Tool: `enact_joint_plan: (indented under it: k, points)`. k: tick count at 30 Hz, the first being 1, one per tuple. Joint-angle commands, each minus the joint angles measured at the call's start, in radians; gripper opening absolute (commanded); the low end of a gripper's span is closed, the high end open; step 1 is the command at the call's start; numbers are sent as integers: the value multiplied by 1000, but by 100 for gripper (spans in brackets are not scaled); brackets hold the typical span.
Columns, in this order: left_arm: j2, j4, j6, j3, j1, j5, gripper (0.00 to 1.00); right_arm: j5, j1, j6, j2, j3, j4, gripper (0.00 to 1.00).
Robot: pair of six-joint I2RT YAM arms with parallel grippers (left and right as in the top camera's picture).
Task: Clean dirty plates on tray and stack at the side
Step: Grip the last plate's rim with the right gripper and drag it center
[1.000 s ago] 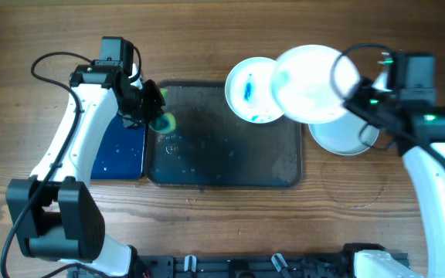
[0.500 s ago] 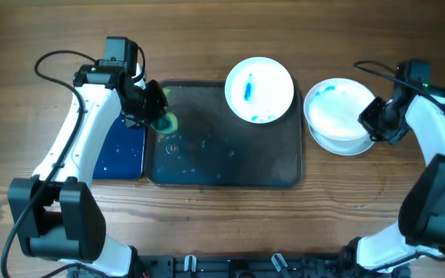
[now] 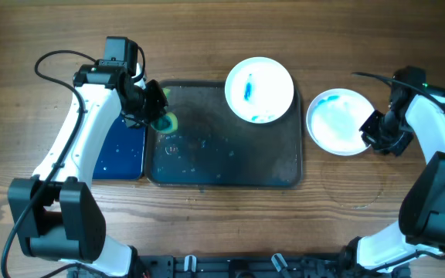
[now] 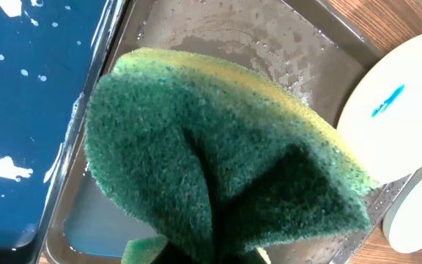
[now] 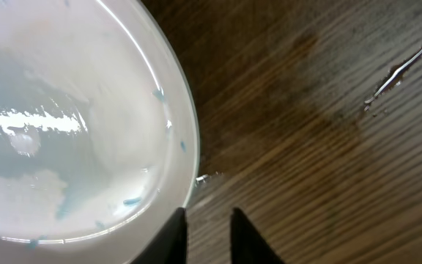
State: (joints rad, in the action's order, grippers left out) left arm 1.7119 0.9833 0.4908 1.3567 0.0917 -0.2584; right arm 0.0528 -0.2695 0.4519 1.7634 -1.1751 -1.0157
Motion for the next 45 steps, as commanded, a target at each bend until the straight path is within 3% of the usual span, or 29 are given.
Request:
enact_joint_plan:
  k: [1, 4, 7, 8, 9, 12, 15, 20, 35, 42, 45]
  points:
    - [-10, -6, -8, -1, 3, 6, 4, -80, 9, -55, -59, -98, -6, 30]
    - [-10, -6, -8, -1, 3, 6, 4, -381, 43, -231, -83, -194, 53, 43]
    - [-10, -8, -8, -1, 3, 6, 4, -522, 116, -272, -83, -219, 145, 55]
    - [-10, -7, -8, -1, 3, 6, 4, -512, 154, -274, -83, -219, 179, 56]
    - [-10, -3, -9, -1, 3, 6, 4, -415, 259, -290, -64, -241, 230, 64]
    - [-10, -3, -9, -1, 3, 6, 4, -154, 410, -296, 39, -389, 163, 71]
    - [-10, -1, -9, -1, 3, 6, 4, -108, 474, -288, 166, -521, 76, 71]
    - [-10, 10, -9, -1, 3, 6, 4, -100, 489, -135, 297, -537, 1, 51]
    - [-10, 2, -9, -1, 4, 10, 4, -60, 489, -82, 453, -517, 85, 34]
    - [-10, 2, -9, -1, 8, 10, 4, -74, 490, -90, 463, -517, 92, 12]
    - [-10, 1, -8, -1, 10, 10, 4, -186, 508, -142, 463, -517, 61, 4]
